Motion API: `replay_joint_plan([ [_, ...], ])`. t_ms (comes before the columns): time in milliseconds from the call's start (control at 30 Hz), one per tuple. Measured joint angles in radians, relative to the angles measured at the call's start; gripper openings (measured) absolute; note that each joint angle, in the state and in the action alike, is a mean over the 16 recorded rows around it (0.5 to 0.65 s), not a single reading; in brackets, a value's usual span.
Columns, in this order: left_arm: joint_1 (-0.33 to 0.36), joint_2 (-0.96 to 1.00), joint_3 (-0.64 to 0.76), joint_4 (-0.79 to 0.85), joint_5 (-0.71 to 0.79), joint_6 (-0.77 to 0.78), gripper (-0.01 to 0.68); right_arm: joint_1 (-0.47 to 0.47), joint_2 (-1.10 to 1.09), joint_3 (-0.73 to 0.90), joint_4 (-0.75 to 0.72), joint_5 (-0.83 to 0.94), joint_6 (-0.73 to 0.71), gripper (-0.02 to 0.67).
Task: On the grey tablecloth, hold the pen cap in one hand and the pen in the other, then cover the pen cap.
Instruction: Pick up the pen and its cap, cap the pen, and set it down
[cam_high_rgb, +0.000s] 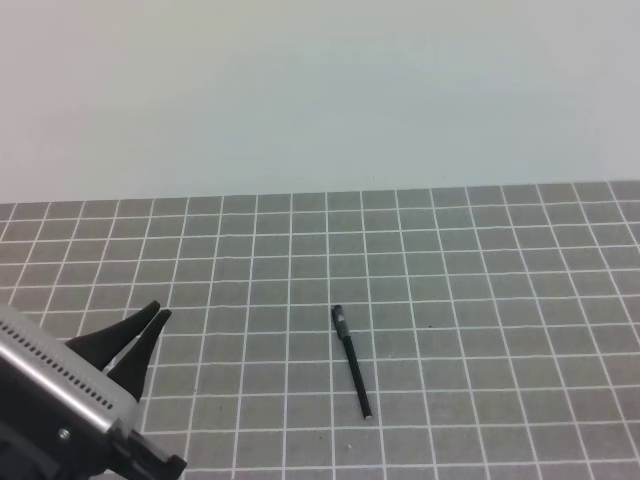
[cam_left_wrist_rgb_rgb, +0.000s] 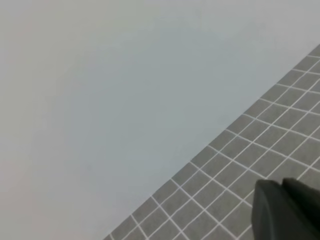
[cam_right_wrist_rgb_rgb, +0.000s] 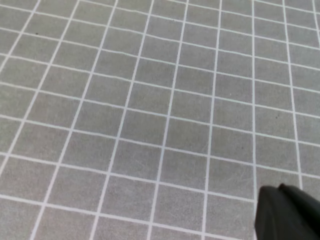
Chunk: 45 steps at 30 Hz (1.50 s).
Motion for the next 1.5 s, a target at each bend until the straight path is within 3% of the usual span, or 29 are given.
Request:
replay_joint_plan([
  [533, 0.0, 0.0, -0.003, 0.016, 0.135, -0.057, 0.001, 0.0, 0.0, 0.0, 0.0, 0.0, 0.0, 0.004],
  [733, 0.0, -0.001, -0.026, 0.007, 0.065, -0.286, 0.001, 0.0, 0.0, 0.0, 0.0, 0.0, 0.0, 0.004],
  [1100, 0.0, -0.002, -0.111, 0.14, -0.203, -0.939, 0.001, 0.0, 0.0, 0.0, 0.0, 0.0, 0.0, 0.004],
  [1333, 0.011, -0.007, -0.166, 0.401, -0.265, -1.047, 0.001, 0.0, 0.0, 0.0, 0.0, 0.0, 0.0, 0.004],
  [1500, 0.074, -0.028, -0.191, 0.606, -0.228, -1.067, 0.001, 0.0, 0.0, 0.0, 0.0, 0.0, 0.0, 0.004],
])
